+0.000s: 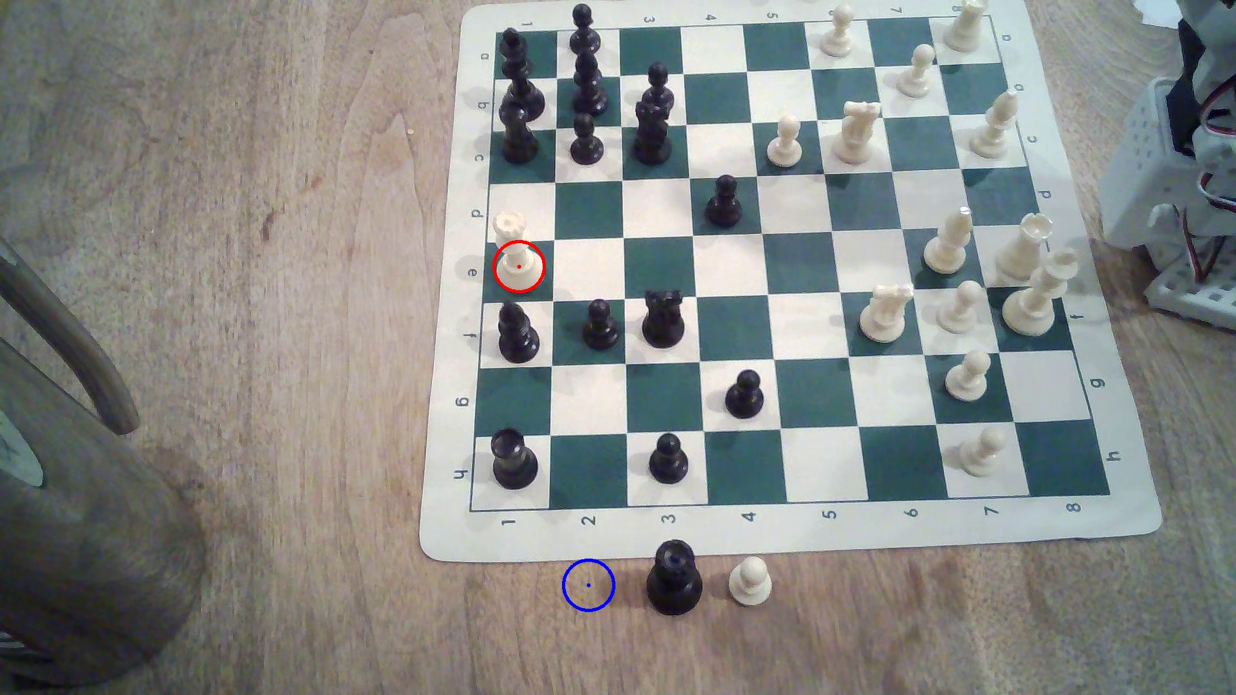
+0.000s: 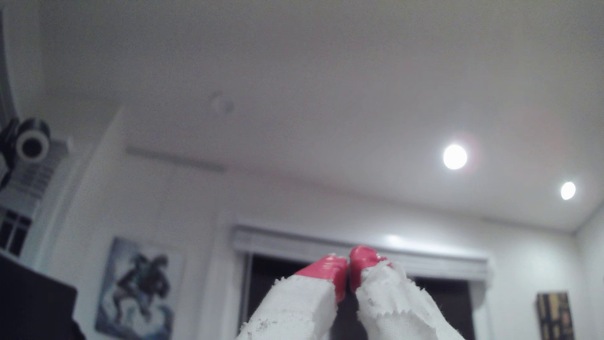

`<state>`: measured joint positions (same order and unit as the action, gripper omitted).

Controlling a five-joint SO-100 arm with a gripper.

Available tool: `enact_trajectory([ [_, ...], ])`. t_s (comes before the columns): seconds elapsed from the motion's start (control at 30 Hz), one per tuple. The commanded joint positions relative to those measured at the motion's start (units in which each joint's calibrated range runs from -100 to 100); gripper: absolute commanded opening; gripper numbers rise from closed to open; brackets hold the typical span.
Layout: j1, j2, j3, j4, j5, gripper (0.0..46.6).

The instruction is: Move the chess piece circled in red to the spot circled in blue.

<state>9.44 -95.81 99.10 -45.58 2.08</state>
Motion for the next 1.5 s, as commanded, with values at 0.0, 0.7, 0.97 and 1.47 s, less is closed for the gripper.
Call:
enact_trajectory([
  [0.0, -5.96, -0.03, 0.72, -12.90, 6.30, 0.2],
  [0.7, -4.86, 0.06, -30.65, 46.81, 6.20, 0.2],
  [0.97, -3.30, 0.14, -35.81, 57.54, 6.20, 0.2],
  [1.47, -0.80, 14.74, -46.51, 73.34, -7.91, 3.0],
])
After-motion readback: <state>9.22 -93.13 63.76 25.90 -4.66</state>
